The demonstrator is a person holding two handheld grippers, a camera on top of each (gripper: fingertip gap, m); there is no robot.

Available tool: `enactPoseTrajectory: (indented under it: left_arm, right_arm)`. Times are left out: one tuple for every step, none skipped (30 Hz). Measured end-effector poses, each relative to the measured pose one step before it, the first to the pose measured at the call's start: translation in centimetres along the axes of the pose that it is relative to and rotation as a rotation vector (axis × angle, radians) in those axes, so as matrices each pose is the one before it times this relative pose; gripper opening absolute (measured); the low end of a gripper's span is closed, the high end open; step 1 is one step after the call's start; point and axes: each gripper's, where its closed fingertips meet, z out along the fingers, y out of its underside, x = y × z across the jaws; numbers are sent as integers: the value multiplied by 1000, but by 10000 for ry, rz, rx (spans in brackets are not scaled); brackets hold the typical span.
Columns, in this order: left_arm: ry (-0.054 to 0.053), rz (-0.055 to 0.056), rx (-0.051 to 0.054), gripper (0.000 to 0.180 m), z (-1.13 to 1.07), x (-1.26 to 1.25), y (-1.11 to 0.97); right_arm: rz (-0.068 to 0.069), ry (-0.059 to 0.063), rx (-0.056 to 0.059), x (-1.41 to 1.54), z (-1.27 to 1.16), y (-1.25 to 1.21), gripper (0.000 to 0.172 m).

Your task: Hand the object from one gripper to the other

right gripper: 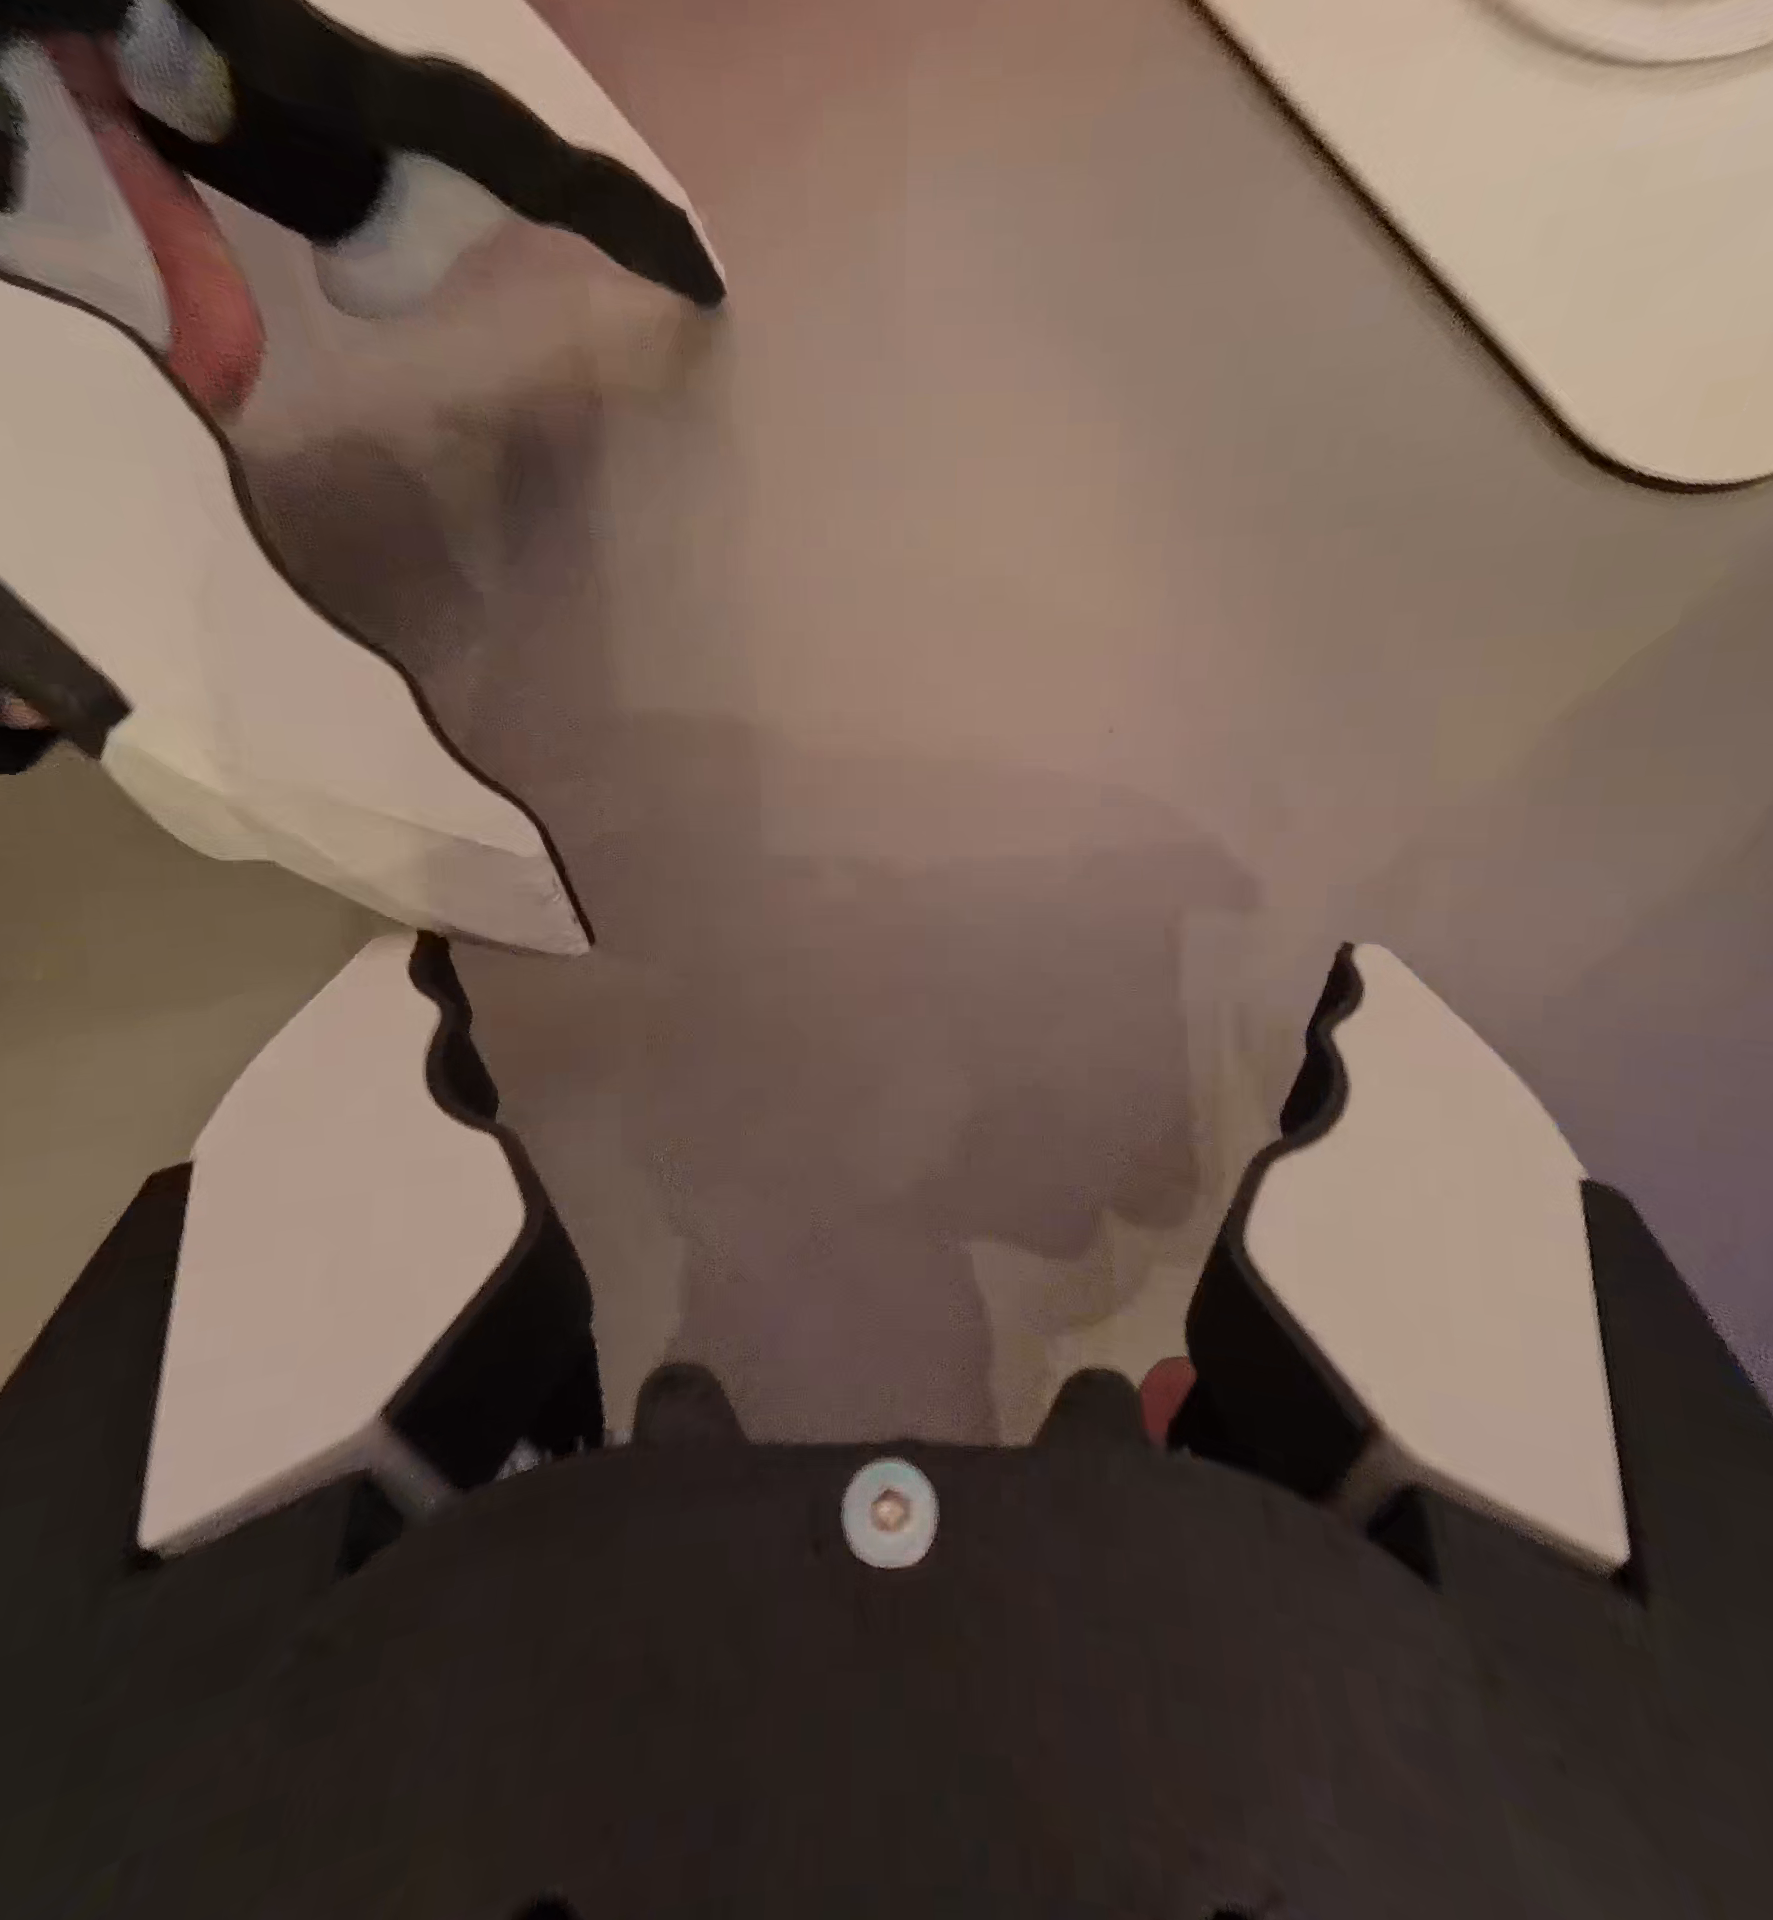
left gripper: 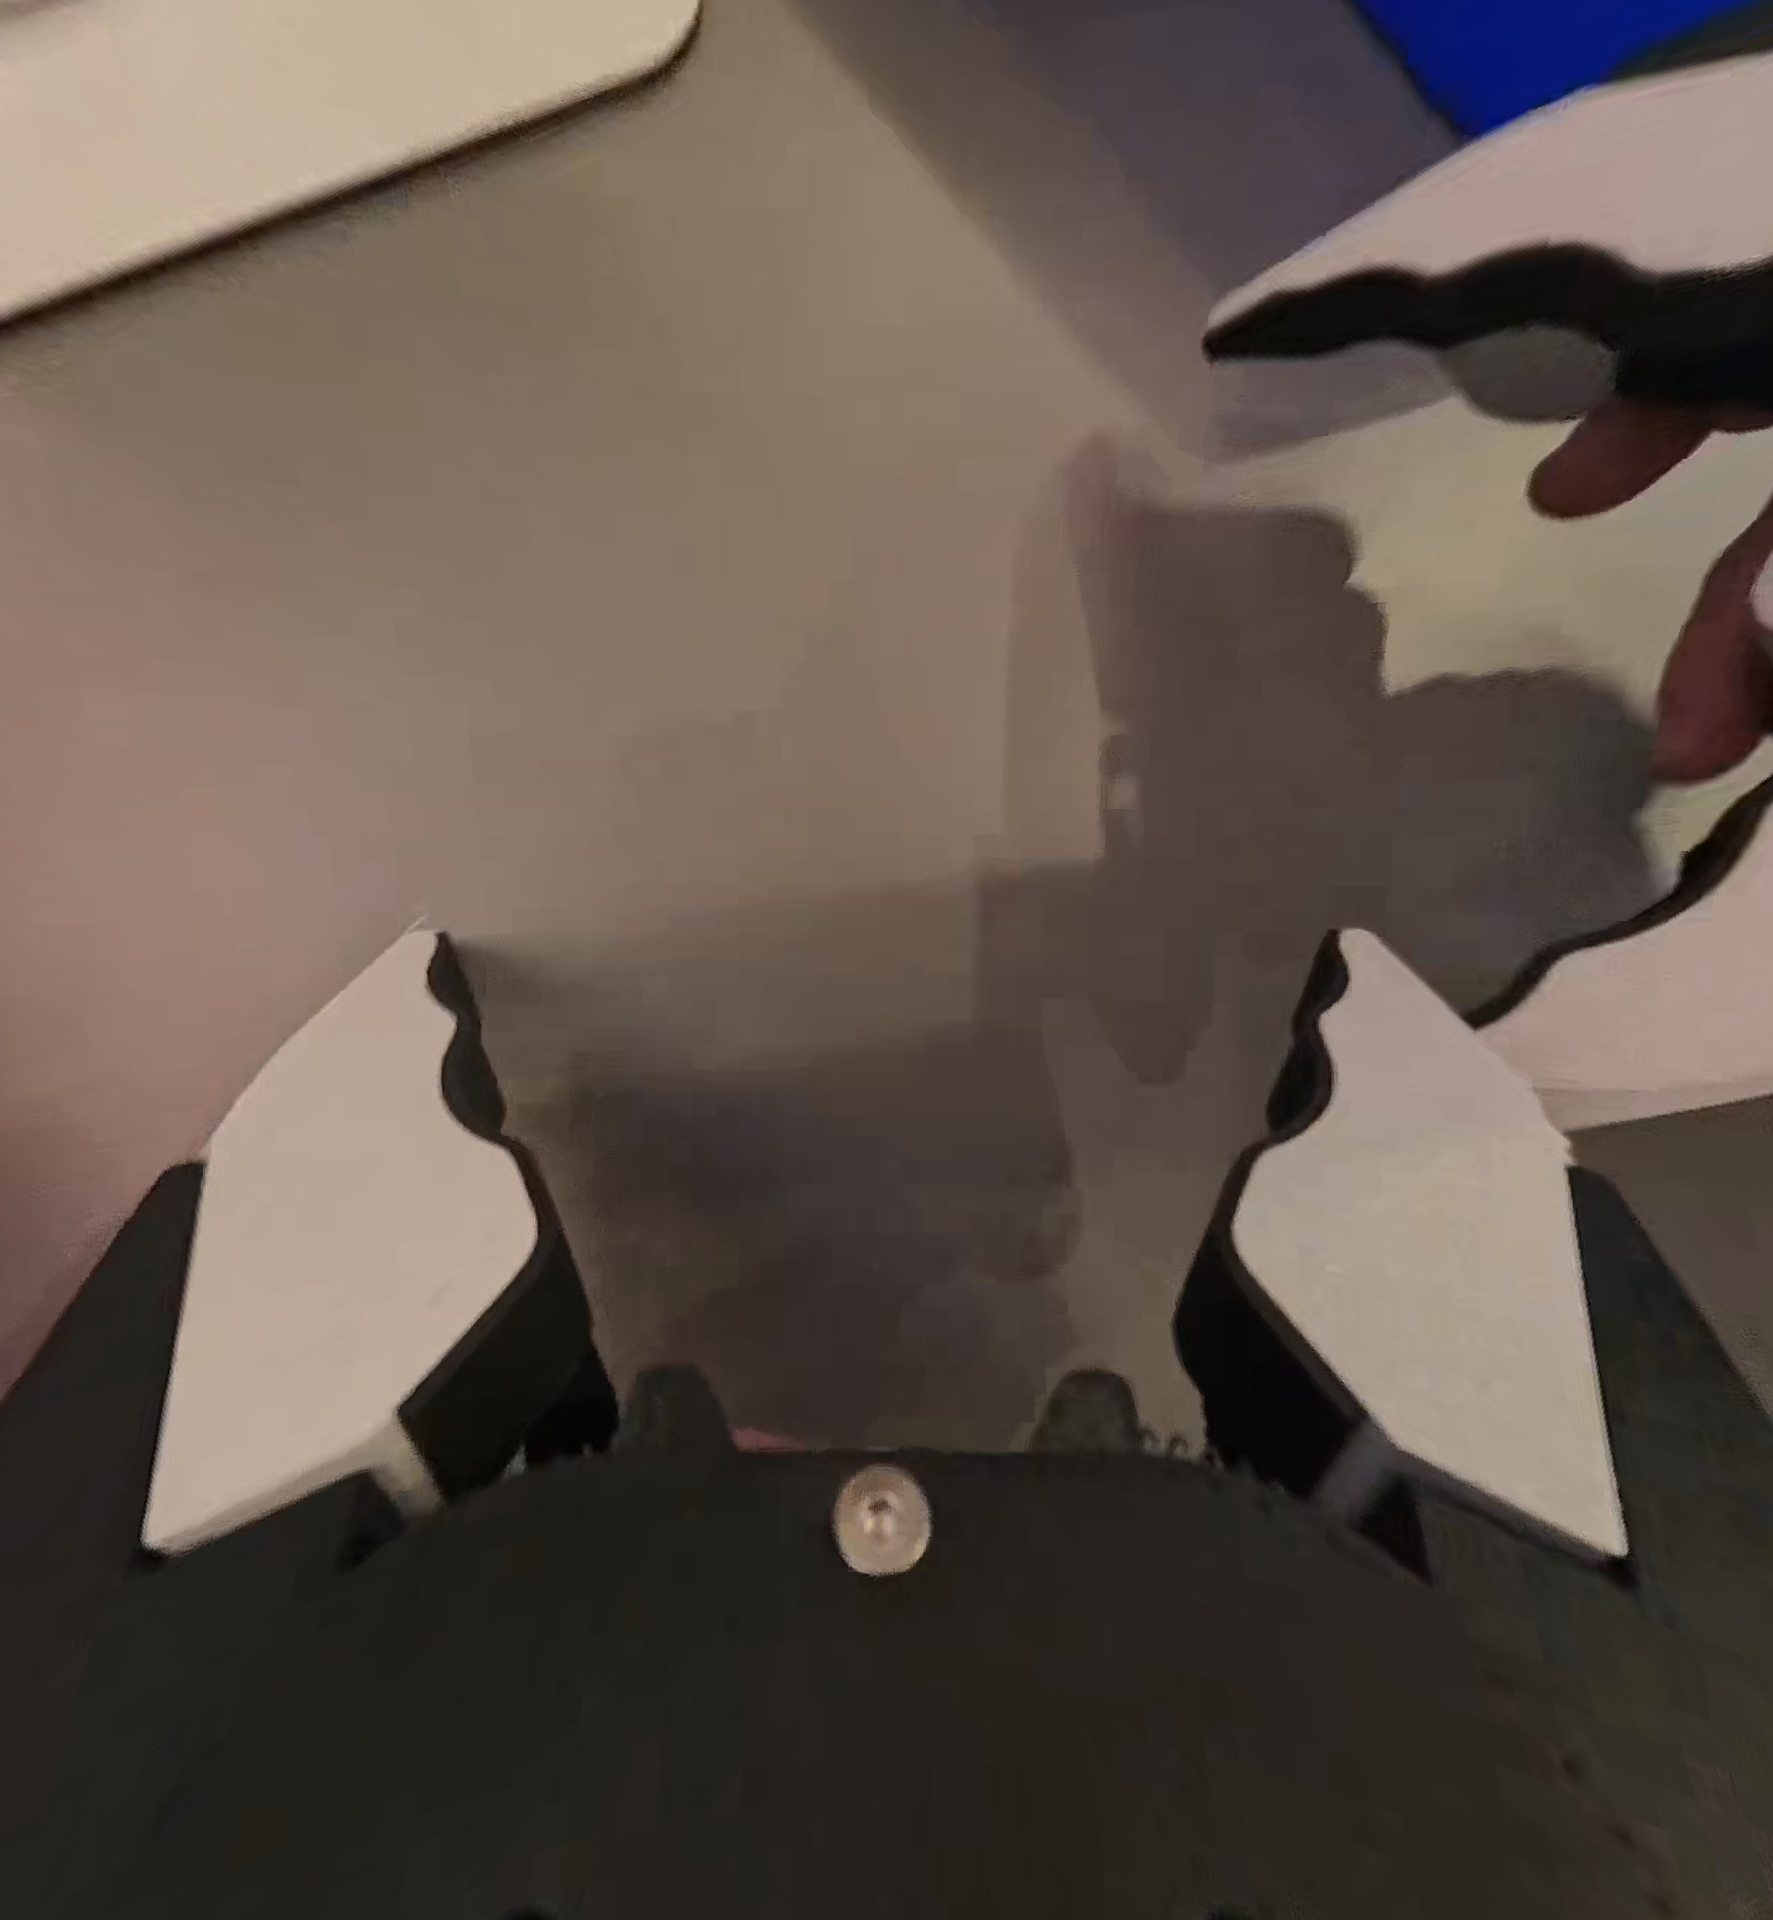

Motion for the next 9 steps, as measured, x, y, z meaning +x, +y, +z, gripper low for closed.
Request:
enactPoseTrajectory:
  left_arm:
    - [-476, 380, 3, 140, 118, -785, 183]
    - [-315, 345, -57, 140, 244, -588, 259]
    - [-256, 240, 105, 138, 189, -404, 41]
    - [-40, 51, 60, 139, 62, -165, -15]
    - [3, 4, 0, 140, 28, -69, -24]
    - [25, -12, -3, 143, 51, -52, -5]
    - [-10, 49, -47, 145, 53, -36, 37]
    - [-90, 141, -99, 145, 82, -20, 129]
    - [-192, 132, -122, 145, 128, -47, 125]
  right_arm:
    - [-153, 57, -181, 43, 883, 146, 145]
    - [-181, 90, -57, 47, 652, 29, 145]
    - [-188, 106, 147, 113, 346, -196, 145]
    - [-47, -63, 125, -52, 114, -179, 145]
    - [-20, -34, -1, 21, 4, 12, 145]
    - [-41, -33, 26, -7, -32, 27, 145]
    - [-48, -46, 14, -90, -26, 39, 145]
    - [-65, -48, 9, -110, -53, 41, 145]
    - [-2, 21, 4, 12, -24, 26, 145]
